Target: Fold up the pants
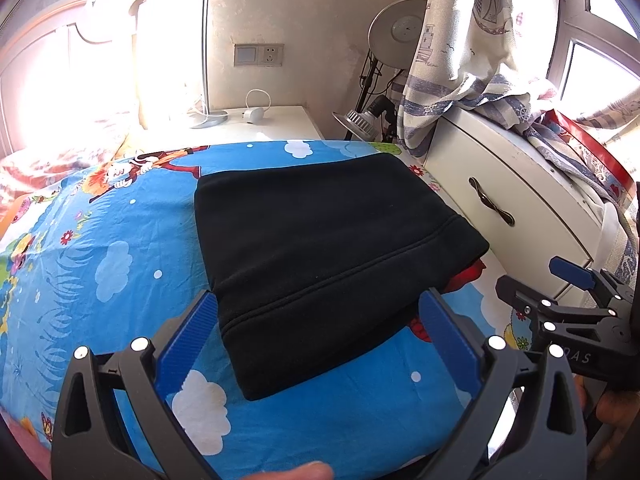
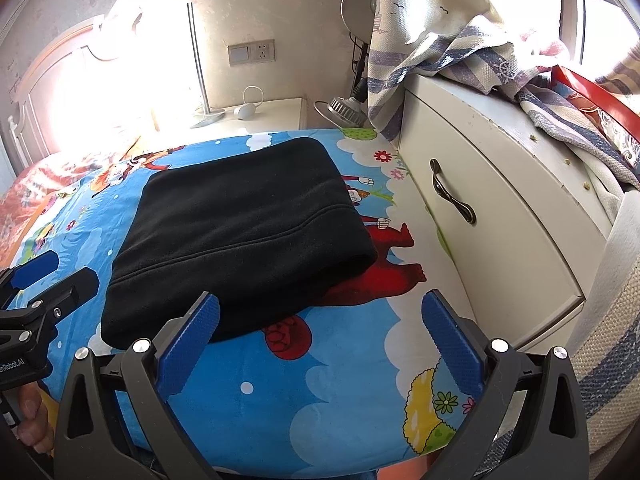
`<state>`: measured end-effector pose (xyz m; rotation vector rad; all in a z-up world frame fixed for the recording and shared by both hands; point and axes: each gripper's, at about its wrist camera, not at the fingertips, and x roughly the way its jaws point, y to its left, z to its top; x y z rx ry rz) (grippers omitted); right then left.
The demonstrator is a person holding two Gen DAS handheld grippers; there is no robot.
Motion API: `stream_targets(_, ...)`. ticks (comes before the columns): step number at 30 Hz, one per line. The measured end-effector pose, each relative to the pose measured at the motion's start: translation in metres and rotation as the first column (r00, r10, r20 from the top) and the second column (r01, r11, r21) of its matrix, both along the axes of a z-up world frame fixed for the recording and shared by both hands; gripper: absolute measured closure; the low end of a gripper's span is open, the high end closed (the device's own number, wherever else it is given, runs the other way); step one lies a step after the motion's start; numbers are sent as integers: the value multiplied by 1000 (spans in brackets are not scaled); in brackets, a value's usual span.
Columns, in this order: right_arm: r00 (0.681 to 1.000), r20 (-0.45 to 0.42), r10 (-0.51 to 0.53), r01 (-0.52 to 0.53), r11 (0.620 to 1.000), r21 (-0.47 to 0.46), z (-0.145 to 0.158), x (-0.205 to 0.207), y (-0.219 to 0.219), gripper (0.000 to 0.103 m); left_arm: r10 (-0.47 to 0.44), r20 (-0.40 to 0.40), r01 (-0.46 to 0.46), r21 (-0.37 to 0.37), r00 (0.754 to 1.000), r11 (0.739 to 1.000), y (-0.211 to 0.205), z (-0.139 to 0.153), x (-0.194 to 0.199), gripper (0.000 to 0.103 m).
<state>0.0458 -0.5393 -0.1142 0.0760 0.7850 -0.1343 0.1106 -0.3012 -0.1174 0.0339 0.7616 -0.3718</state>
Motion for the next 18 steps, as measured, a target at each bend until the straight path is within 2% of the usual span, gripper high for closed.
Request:
stream_targets(4,1000,4,30,-30,998,47,1,0,0,5,0,-1,0,0,1000,1000,0,0,0,2)
stream_targets(18,1000,-3,30,-30,999,38,-1,1,1,5,2,0,-2,0,1000,1000,-1,0,0,2)
